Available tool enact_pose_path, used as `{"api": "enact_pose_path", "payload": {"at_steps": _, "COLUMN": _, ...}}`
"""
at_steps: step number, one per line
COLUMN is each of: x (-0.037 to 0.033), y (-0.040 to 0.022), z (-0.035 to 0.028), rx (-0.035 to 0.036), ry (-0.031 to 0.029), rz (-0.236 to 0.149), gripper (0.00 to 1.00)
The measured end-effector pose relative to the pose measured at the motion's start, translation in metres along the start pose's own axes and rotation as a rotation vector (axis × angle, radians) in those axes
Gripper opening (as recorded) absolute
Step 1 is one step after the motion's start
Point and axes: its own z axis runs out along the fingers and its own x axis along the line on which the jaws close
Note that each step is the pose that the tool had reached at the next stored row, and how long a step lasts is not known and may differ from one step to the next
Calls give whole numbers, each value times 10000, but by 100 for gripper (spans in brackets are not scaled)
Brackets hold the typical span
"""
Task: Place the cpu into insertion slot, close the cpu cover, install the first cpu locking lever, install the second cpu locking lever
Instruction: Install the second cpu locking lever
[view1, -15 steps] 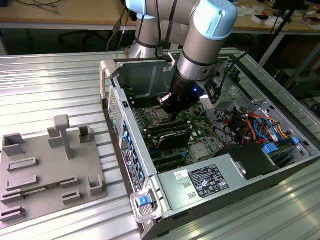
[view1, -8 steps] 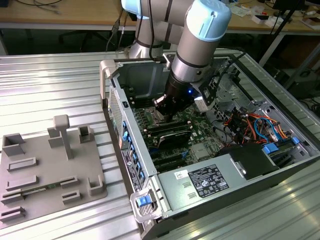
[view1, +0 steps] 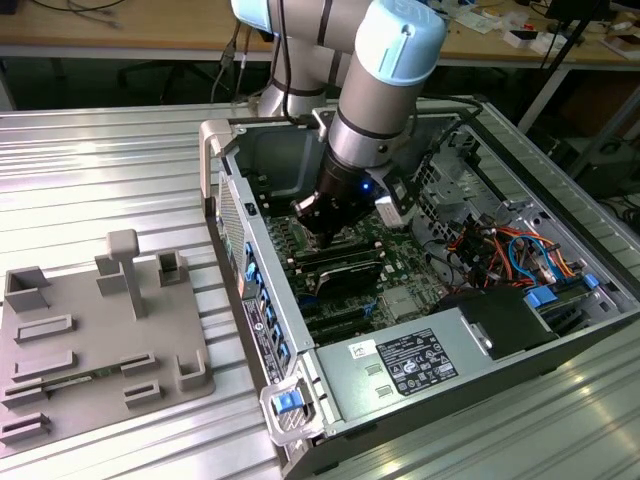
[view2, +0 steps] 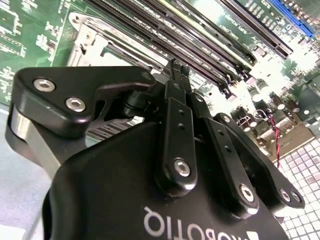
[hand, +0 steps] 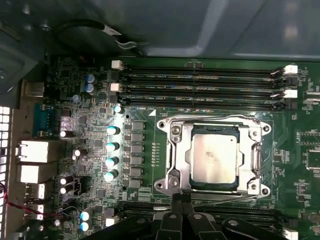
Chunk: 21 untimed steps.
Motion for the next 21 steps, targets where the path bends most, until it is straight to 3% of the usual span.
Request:
{"api": "enact_pose_path", "payload": {"at_steps": 6, "x": 78, "y": 3, "z": 13, "rx": 0, "ry": 17, "rz": -50, "gripper": 11}}
{"api": "enact_pose_path", "payload": {"at_steps": 17, "x": 95, "y": 2, "z": 42, "rx": -8, "ry": 63, "rz": -205, "gripper": 11}}
{"api": "enact_pose_path", "payload": {"at_steps": 19, "x": 96, "y": 3, "z": 49, "rx": -40, "ry": 62, "rz": -211, "gripper": 11}}
{"api": "enact_pose_path", "payload": {"at_steps": 21, "x": 95, "y": 2, "z": 70, "rx": -128, "ry": 57, "rz": -227, "gripper": 11}}
